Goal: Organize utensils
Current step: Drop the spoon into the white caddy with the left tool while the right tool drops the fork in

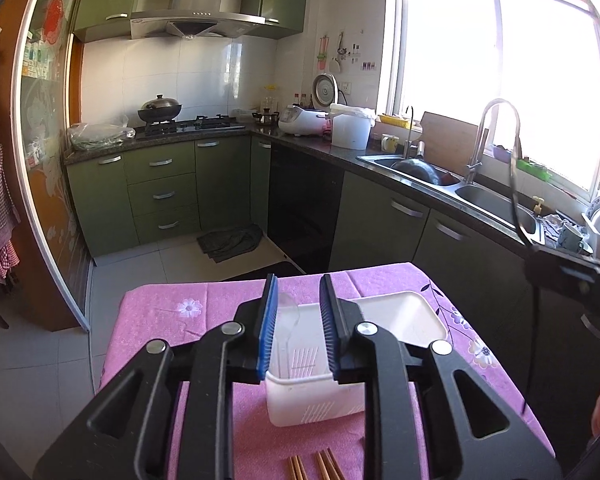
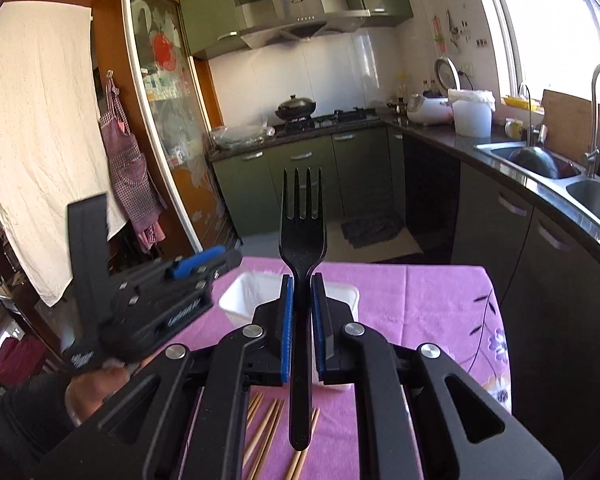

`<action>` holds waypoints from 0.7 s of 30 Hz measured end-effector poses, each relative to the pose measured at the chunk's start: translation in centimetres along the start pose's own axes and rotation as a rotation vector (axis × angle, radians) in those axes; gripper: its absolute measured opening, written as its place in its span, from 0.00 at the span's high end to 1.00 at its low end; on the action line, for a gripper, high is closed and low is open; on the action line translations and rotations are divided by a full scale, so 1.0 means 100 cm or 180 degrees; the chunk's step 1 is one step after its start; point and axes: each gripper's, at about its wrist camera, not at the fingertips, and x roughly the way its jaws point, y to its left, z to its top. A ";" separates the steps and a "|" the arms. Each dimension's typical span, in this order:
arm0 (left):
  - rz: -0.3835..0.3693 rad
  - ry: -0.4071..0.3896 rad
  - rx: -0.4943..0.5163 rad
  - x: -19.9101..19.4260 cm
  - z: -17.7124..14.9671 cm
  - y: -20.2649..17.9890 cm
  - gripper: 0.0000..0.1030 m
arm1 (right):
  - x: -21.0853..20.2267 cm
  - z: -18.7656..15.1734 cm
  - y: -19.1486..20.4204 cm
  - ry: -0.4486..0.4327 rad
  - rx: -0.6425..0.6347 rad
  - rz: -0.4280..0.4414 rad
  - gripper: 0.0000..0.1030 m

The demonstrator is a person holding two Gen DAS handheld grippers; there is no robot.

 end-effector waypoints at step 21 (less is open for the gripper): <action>-0.0112 0.0123 0.0087 -0.069 -0.027 0.017 0.76 | 0.077 -0.020 -0.018 -0.0362 -0.0126 -0.0456 0.90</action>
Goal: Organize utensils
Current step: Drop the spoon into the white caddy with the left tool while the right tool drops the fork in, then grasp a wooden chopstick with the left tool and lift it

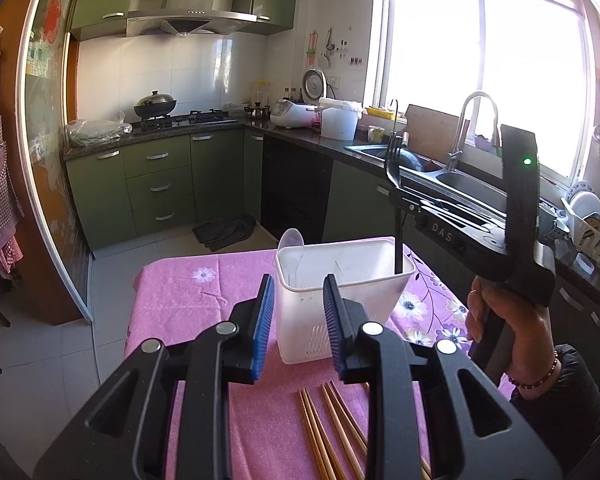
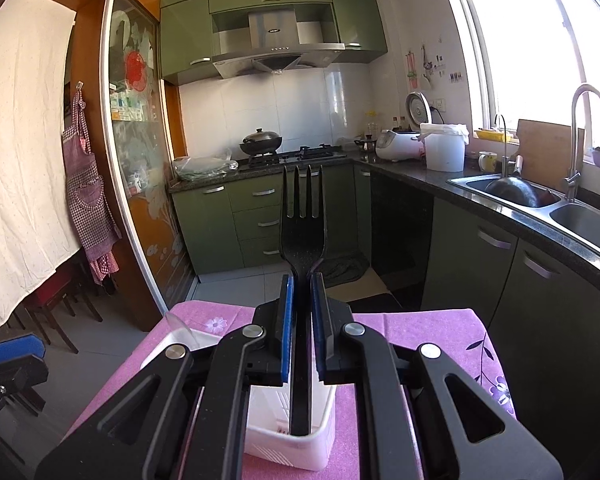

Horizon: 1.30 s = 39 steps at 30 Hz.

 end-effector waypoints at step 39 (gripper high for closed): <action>0.0232 0.2299 -0.0150 0.114 -0.117 -0.013 0.83 | -0.072 -0.117 -0.027 0.1239 -0.0081 -0.0006 0.66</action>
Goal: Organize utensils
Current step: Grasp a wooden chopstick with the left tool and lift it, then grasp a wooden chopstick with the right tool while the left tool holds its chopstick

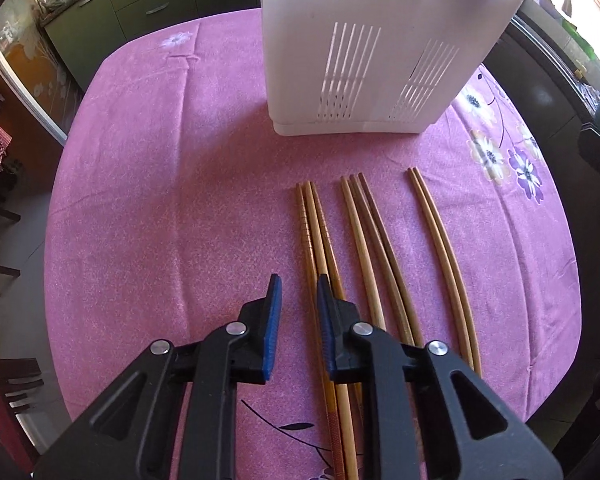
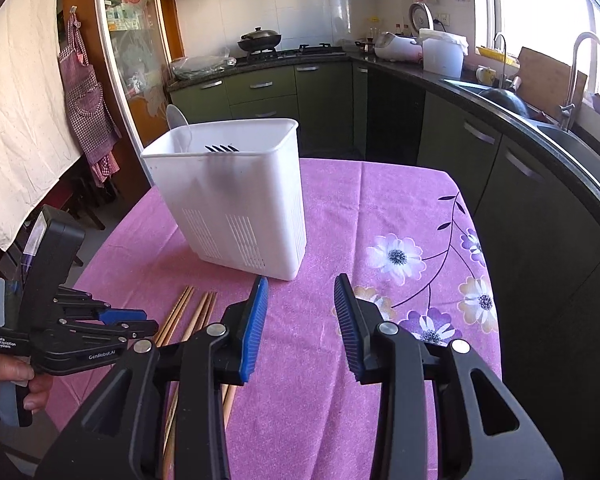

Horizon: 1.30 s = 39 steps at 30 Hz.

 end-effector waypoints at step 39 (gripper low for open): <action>0.0000 -0.0737 0.0116 -0.089 -0.015 0.024 0.94 | 0.080 -0.021 0.028 0.1388 -0.0260 0.0380 0.74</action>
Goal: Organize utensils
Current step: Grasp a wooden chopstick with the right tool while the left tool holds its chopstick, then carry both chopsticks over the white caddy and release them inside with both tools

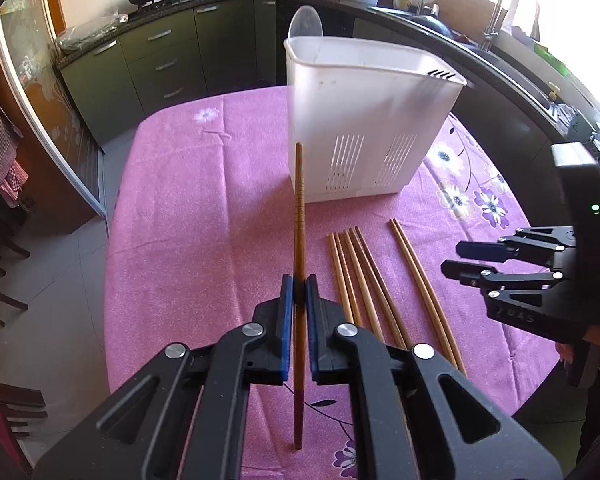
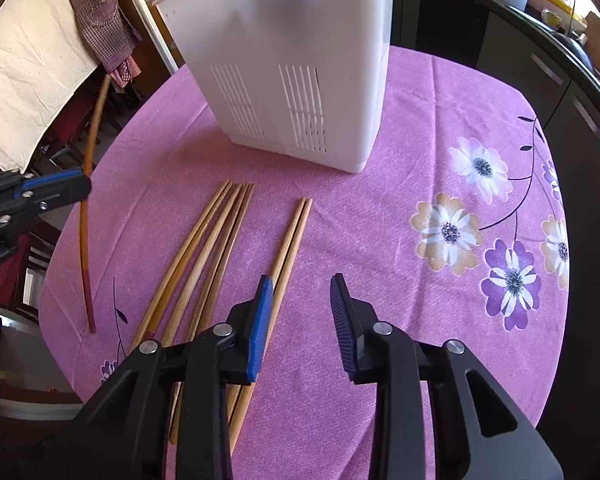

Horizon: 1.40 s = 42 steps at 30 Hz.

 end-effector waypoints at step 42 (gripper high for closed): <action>-0.0013 -0.0391 0.0063 -0.040 -0.012 0.006 0.93 | -0.069 0.005 0.047 -0.0755 -0.0022 -0.0043 0.93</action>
